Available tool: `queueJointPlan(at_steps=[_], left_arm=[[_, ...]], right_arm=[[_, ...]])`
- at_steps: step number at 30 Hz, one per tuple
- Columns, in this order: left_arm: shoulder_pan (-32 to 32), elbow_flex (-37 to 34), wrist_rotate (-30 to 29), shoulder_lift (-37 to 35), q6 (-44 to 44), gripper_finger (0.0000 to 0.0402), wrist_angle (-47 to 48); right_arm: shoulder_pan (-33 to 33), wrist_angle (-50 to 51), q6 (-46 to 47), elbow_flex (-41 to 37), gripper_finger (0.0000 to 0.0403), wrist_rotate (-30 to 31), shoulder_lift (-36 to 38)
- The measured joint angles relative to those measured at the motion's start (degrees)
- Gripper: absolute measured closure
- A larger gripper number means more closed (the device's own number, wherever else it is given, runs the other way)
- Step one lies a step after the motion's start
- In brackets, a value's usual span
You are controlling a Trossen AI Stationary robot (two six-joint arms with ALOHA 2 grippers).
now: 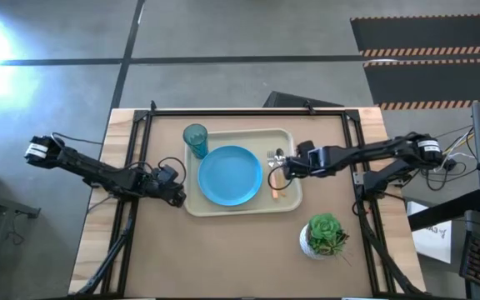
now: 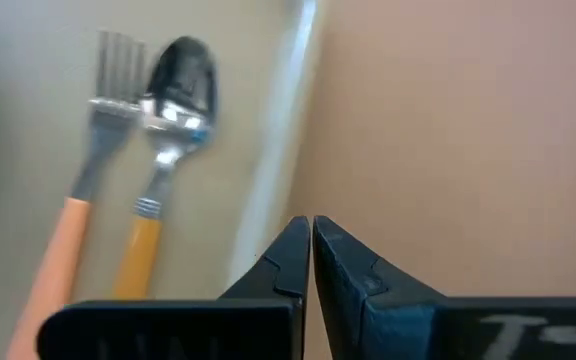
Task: Pick and place plate/cup/fork/spoon on tray
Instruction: Move the white serving tray to the center of the table
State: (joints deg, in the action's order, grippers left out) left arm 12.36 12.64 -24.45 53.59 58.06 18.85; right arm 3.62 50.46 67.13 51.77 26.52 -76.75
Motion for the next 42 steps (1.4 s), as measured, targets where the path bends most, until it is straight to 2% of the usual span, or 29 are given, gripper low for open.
queueJointPlan(at_steps=[3, 12, 21, 34, 37, 42], left_arm=[[0.0, 0.0, 0.0, -0.17, 0.0, 0.0402, 0.01], [0.02, 0.0, 0.11, -2.25, -0.39, 0.0402, 1.17], [0.02, 0.0, 2.42, -5.33, -0.28, 0.0402, 8.46], [0.07, 0.0, 3.15, -10.75, -0.46, 0.0402, 12.19], [0.07, 0.0, 3.19, -11.28, -0.46, 0.0402, 12.19], [0.04, -0.04, 3.19, -11.27, -0.48, 0.0401, 12.73]], right_arm=[[0.0, -4.94, -0.06, -3.37, 0.0394, 0.08, 0.0], [-0.15, -5.62, 4.87, -8.24, 0.0394, -0.11, -0.06], [-2.47, -12.45, 5.34, -8.22, 0.0394, 1.16, -0.72], [-7.23, -13.0, 13.02, -7.03, 0.0394, -0.36, -13.68], [-8.54, -12.64, 14.52, -5.36, 0.0394, 0.18, -14.95], [-10.11, -13.02, 16.57, -3.04, 0.0394, -3.15, -14.44]])
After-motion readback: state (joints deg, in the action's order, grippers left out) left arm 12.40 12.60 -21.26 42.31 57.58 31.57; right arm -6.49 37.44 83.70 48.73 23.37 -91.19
